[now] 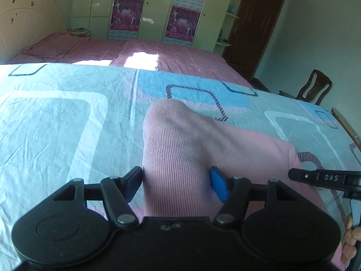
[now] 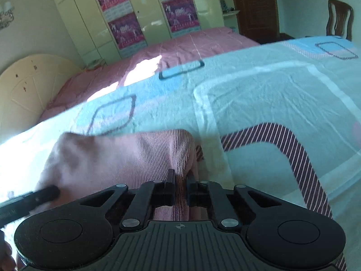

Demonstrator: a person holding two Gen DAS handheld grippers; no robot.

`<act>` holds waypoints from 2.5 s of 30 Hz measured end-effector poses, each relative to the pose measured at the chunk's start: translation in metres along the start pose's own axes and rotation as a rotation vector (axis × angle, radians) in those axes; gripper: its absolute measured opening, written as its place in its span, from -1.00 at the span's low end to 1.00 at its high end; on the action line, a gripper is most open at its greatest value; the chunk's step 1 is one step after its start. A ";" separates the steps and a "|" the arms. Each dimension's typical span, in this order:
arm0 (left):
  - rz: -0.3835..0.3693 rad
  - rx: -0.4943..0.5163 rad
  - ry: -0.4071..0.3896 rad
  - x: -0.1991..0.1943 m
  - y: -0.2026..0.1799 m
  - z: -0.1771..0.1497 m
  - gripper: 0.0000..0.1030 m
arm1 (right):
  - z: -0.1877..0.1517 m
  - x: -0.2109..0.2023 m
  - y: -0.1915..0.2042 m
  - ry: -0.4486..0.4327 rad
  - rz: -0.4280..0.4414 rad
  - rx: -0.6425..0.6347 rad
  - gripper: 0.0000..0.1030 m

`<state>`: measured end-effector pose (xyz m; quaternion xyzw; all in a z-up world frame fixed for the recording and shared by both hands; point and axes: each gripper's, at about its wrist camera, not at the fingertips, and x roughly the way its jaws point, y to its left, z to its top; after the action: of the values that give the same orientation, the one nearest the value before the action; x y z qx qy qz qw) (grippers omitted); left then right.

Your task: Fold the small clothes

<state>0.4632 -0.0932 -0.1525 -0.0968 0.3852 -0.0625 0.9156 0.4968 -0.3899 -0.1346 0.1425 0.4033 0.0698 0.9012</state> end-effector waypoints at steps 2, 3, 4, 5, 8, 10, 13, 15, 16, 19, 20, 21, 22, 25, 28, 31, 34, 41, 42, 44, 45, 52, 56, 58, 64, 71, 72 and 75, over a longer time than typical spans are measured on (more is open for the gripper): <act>-0.004 -0.024 0.001 -0.001 0.003 0.000 0.30 | 0.005 -0.003 -0.004 0.003 0.013 0.030 -0.84; 0.002 -0.004 -0.007 -0.004 0.001 0.002 0.29 | 0.007 -0.008 -0.008 -0.009 0.022 0.047 -0.83; 0.008 0.012 -0.016 -0.007 -0.001 0.003 0.28 | 0.008 -0.011 -0.009 -0.019 0.016 0.046 -0.79; 0.014 0.027 -0.031 -0.010 -0.004 0.006 0.26 | 0.010 -0.017 -0.008 -0.036 0.005 0.033 -0.78; 0.018 0.017 -0.033 -0.008 -0.008 0.018 0.24 | 0.019 -0.023 -0.002 -0.083 -0.001 0.011 -0.72; 0.033 0.015 -0.031 -0.002 -0.009 0.023 0.24 | 0.027 -0.017 0.003 -0.088 0.002 0.006 -0.46; 0.057 0.023 -0.004 0.011 -0.009 0.025 0.26 | 0.029 -0.004 0.011 -0.080 -0.030 -0.042 -0.29; 0.062 -0.001 0.018 0.018 -0.004 0.022 0.31 | 0.026 0.009 0.011 -0.051 -0.078 -0.068 -0.29; 0.060 -0.015 0.020 0.019 -0.002 0.021 0.35 | 0.022 0.017 0.009 -0.032 -0.104 -0.086 -0.29; 0.065 -0.025 0.021 0.021 -0.002 0.020 0.40 | 0.018 0.024 0.001 -0.024 -0.109 -0.080 -0.29; 0.070 -0.024 0.022 0.021 -0.002 0.020 0.42 | 0.018 0.025 0.001 -0.024 -0.112 -0.088 -0.29; 0.072 -0.026 0.022 0.021 -0.002 0.021 0.43 | 0.018 0.025 0.001 -0.024 -0.114 -0.093 -0.29; 0.072 -0.029 0.023 0.021 -0.002 0.021 0.44 | 0.019 0.025 0.000 -0.021 -0.112 -0.089 -0.29; 0.070 -0.026 0.011 0.012 -0.003 0.022 0.41 | 0.020 0.014 -0.001 -0.033 -0.088 -0.064 -0.29; 0.065 -0.016 -0.003 -0.001 -0.003 0.022 0.36 | 0.022 -0.004 0.000 -0.056 -0.057 -0.051 -0.29; 0.052 -0.001 -0.016 -0.016 -0.004 0.020 0.36 | 0.020 -0.021 0.005 -0.069 -0.026 -0.061 -0.29; 0.044 0.016 -0.022 -0.030 -0.005 0.015 0.36 | 0.016 -0.038 0.012 -0.084 -0.002 -0.079 -0.29; 0.020 0.023 -0.004 -0.055 -0.010 -0.013 0.35 | -0.018 -0.063 0.028 -0.042 0.034 -0.148 -0.29; 0.021 0.027 0.005 -0.056 -0.012 -0.018 0.35 | -0.024 -0.065 0.029 -0.036 0.029 -0.160 -0.29; 0.018 0.030 0.024 -0.055 -0.013 -0.026 0.34 | -0.036 -0.063 0.028 -0.022 0.000 -0.182 -0.29; 0.023 0.028 0.030 -0.053 -0.012 -0.029 0.34 | -0.039 -0.058 0.025 -0.009 -0.022 -0.181 -0.29; 0.032 -0.005 0.048 -0.042 -0.006 -0.034 0.43 | -0.042 -0.036 -0.002 0.032 -0.052 -0.087 -0.10; 0.031 -0.016 0.027 -0.060 -0.007 -0.032 0.31 | -0.043 -0.054 -0.009 0.020 -0.012 -0.050 -0.10; 0.031 0.007 0.005 -0.072 -0.008 -0.033 0.31 | -0.044 -0.070 -0.009 0.000 0.004 -0.056 -0.10; 0.010 0.016 0.015 -0.096 -0.003 -0.050 0.31 | -0.066 -0.118 0.001 -0.029 0.041 -0.111 -0.10; 0.006 -0.017 0.042 -0.104 0.002 -0.076 0.29 | -0.096 -0.136 0.006 -0.011 0.050 -0.129 -0.27; 0.001 -0.021 0.052 -0.103 0.001 -0.080 0.27 | -0.098 -0.137 0.006 -0.005 0.057 -0.124 -0.46; -0.009 -0.033 0.070 -0.098 0.000 -0.088 0.22 | -0.107 -0.134 0.010 0.018 0.053 -0.142 -0.57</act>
<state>0.3314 -0.0860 -0.1448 -0.1113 0.4174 -0.0637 0.8996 0.3278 -0.3916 -0.1042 0.0880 0.4015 0.1234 0.9033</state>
